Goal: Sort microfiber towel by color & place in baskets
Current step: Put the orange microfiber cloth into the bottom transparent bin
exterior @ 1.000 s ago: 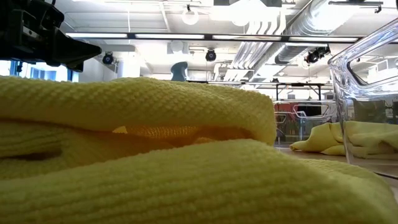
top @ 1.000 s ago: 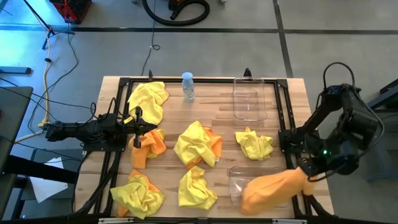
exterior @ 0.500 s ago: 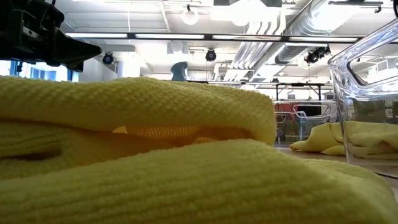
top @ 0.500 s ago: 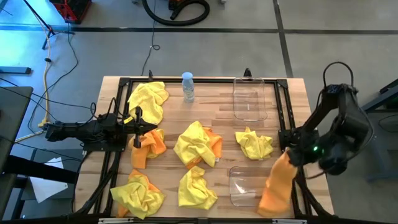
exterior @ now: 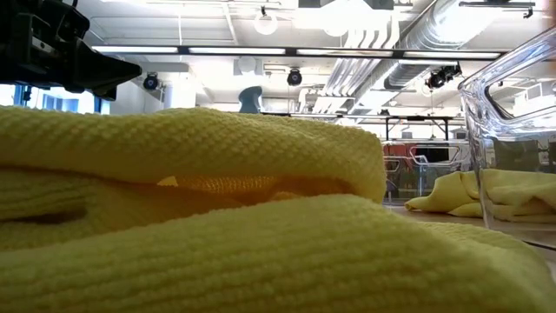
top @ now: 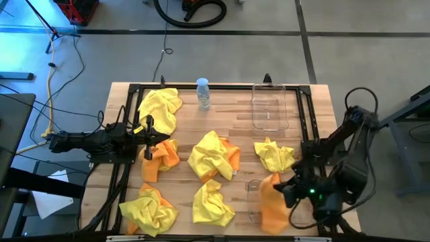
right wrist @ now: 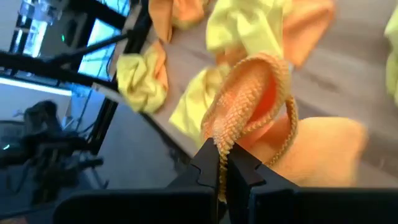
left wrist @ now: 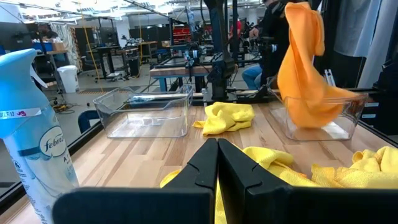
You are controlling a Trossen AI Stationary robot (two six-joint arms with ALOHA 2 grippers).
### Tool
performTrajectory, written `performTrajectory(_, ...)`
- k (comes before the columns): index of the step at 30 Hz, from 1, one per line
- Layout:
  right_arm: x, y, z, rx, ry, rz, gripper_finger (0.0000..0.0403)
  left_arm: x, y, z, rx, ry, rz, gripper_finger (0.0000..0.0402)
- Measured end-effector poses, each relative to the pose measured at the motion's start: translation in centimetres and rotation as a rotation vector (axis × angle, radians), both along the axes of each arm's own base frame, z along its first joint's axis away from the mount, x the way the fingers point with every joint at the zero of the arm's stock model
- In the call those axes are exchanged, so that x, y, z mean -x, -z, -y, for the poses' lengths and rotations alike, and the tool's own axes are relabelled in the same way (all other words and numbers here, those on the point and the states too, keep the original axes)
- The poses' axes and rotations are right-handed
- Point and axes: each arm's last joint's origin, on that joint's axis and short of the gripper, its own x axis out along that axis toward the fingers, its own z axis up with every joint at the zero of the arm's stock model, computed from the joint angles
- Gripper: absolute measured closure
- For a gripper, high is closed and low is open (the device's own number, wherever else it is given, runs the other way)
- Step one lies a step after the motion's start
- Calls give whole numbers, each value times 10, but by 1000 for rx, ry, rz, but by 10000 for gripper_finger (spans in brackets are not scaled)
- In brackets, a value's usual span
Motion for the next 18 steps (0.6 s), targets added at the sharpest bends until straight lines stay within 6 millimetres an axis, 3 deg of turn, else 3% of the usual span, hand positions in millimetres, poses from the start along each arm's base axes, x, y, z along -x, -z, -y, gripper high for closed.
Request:
performTrajectory(6, -10, 12, -1, 34, 24, -72, 403, 0, 0, 0, 0, 0, 0, 401)
performTrajectory(9, -11, 24, -8, -17, 37, -197, 403, 0, 0, 0, 0, 0, 0, 401)
performTrajectory(15, -24, 69, -40, -149, 68, -545, 403, 0, 0, 0, 0, 0, 0, 402)
performTrajectory(18, -32, 94, -56, -159, 80, -637, 403, 0, 0, 0, 0, 0, 0, 402)
